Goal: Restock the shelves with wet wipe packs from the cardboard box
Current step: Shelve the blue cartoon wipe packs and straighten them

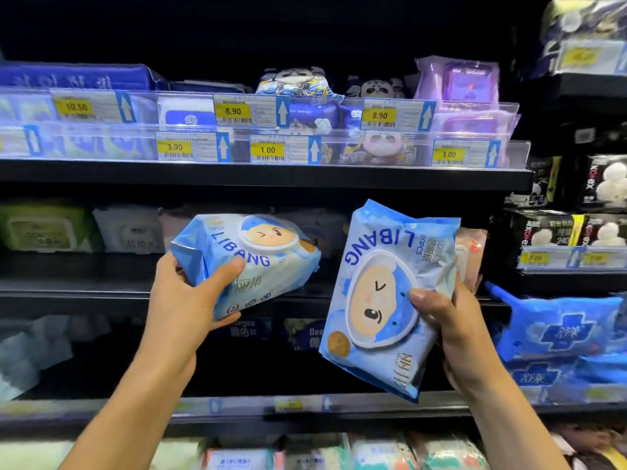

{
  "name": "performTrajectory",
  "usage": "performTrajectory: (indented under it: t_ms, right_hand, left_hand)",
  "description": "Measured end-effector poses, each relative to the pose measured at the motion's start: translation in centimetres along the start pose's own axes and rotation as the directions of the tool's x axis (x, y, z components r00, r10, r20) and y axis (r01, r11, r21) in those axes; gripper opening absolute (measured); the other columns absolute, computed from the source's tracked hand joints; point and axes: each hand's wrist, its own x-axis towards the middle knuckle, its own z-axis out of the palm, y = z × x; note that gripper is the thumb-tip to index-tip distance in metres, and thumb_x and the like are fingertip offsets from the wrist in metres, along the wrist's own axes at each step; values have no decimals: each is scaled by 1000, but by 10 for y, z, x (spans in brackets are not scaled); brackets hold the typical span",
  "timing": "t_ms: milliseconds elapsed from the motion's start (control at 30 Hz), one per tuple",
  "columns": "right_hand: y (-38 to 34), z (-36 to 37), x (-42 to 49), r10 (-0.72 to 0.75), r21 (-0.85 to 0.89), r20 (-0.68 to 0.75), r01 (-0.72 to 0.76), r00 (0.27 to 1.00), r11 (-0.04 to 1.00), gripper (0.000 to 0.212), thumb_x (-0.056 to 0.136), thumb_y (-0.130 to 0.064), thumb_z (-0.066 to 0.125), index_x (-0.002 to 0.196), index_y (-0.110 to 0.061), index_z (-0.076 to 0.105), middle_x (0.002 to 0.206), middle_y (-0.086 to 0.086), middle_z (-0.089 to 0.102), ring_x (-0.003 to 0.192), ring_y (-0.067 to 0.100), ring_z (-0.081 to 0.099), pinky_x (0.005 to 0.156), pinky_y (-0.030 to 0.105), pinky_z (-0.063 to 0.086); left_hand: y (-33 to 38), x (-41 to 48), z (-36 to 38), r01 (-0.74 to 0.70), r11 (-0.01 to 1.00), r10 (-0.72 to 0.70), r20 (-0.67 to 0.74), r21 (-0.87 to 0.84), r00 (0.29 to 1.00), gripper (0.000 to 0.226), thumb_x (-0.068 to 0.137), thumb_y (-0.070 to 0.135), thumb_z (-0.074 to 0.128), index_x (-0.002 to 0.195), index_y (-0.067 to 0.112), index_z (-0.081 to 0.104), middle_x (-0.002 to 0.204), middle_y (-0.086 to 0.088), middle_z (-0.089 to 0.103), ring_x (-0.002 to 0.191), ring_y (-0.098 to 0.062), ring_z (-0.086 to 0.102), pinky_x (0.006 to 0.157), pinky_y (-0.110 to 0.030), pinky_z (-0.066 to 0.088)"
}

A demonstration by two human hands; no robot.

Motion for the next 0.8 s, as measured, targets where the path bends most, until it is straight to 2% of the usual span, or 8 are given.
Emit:
performTrajectory:
  t_ms: [133, 267, 333, 400, 500, 600, 733, 800]
  right_hand:
    - [-4, -9, 2, -13, 21, -22, 14, 1000, 1000, 67, 65, -39, 72, 128, -17, 63, 122, 9, 75, 110, 31, 73, 82, 34, 61]
    - [-6, -18, 5, -23, 25, -59, 24, 998, 999, 71, 67, -36, 72, 134, -18, 59, 129, 10, 71, 114, 31, 71, 84, 36, 61]
    - [-5, -22, 6, -21, 25, -69, 23, 997, 999, 69, 69, -29, 71, 136, -17, 57, 128, 9, 72, 114, 31, 71, 87, 38, 61]
    - [-3, -26, 6, -13, 33, -67, 15, 998, 999, 68, 69, -28, 70, 135, -17, 58, 126, 10, 73, 113, 32, 71, 88, 39, 61]
    - [0, -28, 7, -3, 46, -84, 7, 996, 999, 70, 68, -28, 70, 136, -15, 58, 125, 11, 73, 111, 33, 72, 85, 37, 61]
    - [4, -29, 7, 3, 52, -86, 2, 996, 999, 67, 70, -24, 68, 135, -12, 58, 124, 11, 74, 109, 31, 73, 83, 36, 62]
    - [8, -32, 5, 41, 51, -69, -37, 997, 998, 79, 60, -37, 70, 134, -11, 59, 121, 13, 75, 105, 33, 74, 79, 37, 63]
    - [10, -31, 4, 52, 50, -55, -49, 997, 998, 76, 60, -37, 70, 132, -14, 61, 120, 14, 75, 104, 34, 74, 79, 38, 63]
  left_hand:
    - [-2, 9, 14, -282, 935, 261, 122, 216, 958, 78, 72, 11, 88, 130, 43, 46, 123, 18, 61, 107, -3, 64, 86, -28, 55]
    - [-15, 40, 30, -360, 706, 152, 367, 610, 918, 90, 72, 16, 85, 142, 43, 34, 131, 9, 50, 108, -14, 55, 89, -31, 47]
    - [-19, 50, 40, -344, 657, 85, 387, 671, 918, 75, 73, 28, 82, 133, 35, 37, 124, 4, 50, 95, -11, 55, 79, -30, 48]
    - [-21, 54, 54, -288, 721, 46, 370, 631, 928, 69, 71, 47, 84, 120, 32, 38, 112, 14, 46, 91, 0, 51, 72, -20, 43]
    - [-27, 66, 73, -222, 695, 54, 258, 684, 965, 76, 59, 72, 80, 110, 22, 51, 99, 12, 57, 88, -10, 60, 74, -32, 52]
    - [-27, 84, 73, -182, 717, 34, 227, 673, 973, 51, 71, 54, 83, 67, 11, 55, 54, 5, 54, 53, -15, 51, 48, -26, 39]
    - [-17, 103, 58, -105, 692, -88, 228, 714, 970, 62, 69, 54, 84, 89, -2, 72, 72, -19, 70, 62, -20, 56, 55, -28, 41]
    - [-16, 109, 54, -76, 701, -135, 236, 709, 962, 83, 52, 68, 86, 105, 6, 72, 89, -11, 74, 75, -19, 62, 67, -29, 49]
